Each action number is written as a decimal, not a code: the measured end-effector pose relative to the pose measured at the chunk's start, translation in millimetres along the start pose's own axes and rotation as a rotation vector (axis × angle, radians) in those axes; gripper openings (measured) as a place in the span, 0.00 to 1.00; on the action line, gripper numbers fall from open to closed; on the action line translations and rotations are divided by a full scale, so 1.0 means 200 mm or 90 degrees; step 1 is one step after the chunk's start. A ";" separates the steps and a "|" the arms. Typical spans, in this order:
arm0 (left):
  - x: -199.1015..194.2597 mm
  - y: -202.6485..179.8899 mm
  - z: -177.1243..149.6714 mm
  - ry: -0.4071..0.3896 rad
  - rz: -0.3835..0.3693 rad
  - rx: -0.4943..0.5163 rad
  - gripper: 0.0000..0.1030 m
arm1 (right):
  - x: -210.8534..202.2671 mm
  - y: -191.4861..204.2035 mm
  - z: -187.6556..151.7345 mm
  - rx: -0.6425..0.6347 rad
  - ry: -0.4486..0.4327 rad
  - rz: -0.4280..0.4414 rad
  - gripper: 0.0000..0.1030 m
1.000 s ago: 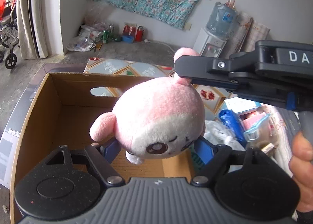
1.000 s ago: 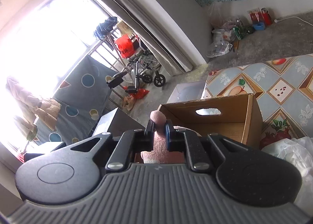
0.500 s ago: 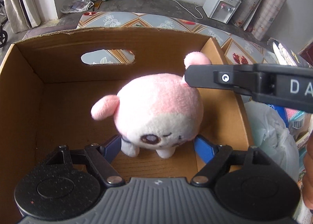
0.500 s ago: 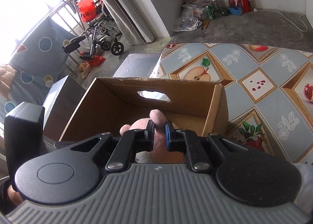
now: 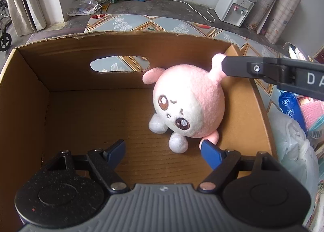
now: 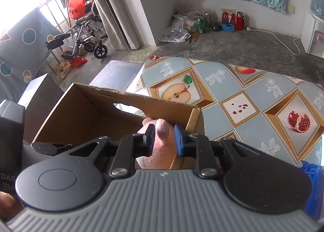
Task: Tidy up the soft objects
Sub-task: 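Lower the plush toy into the box and open the left gripper, then move both tools back toward the clutter of packages on the table, then close both grippers on the clear zip bag of items, then carry the clear zip bag with both tools over the cardboard box, then lower the zip bag into the box and open both grippers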
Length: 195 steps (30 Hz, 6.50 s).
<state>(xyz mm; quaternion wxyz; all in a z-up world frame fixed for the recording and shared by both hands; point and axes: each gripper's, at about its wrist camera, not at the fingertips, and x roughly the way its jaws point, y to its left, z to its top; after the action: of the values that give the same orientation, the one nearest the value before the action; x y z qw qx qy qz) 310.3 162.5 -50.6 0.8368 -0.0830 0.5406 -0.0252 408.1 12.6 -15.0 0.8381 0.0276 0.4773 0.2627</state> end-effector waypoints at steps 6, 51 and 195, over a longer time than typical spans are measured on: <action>-0.07 -0.04 -0.02 -0.014 0.000 -0.001 0.81 | -0.16 -0.02 -0.04 0.011 -0.045 0.010 0.45; -0.10 -1.49 -0.54 -0.255 -0.145 0.154 0.61 | -1.18 -1.16 -0.84 -0.032 -0.124 -0.054 0.68; -0.05 0.31 -0.18 0.014 0.160 -0.054 0.48 | 0.02 0.36 -0.15 0.133 0.046 0.135 0.27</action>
<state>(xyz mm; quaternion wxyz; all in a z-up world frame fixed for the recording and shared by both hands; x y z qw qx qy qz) 269.7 221.5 -67.1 0.8232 -0.0497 0.5562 0.1023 356.6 70.6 -13.4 0.7806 0.1556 0.5261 0.2993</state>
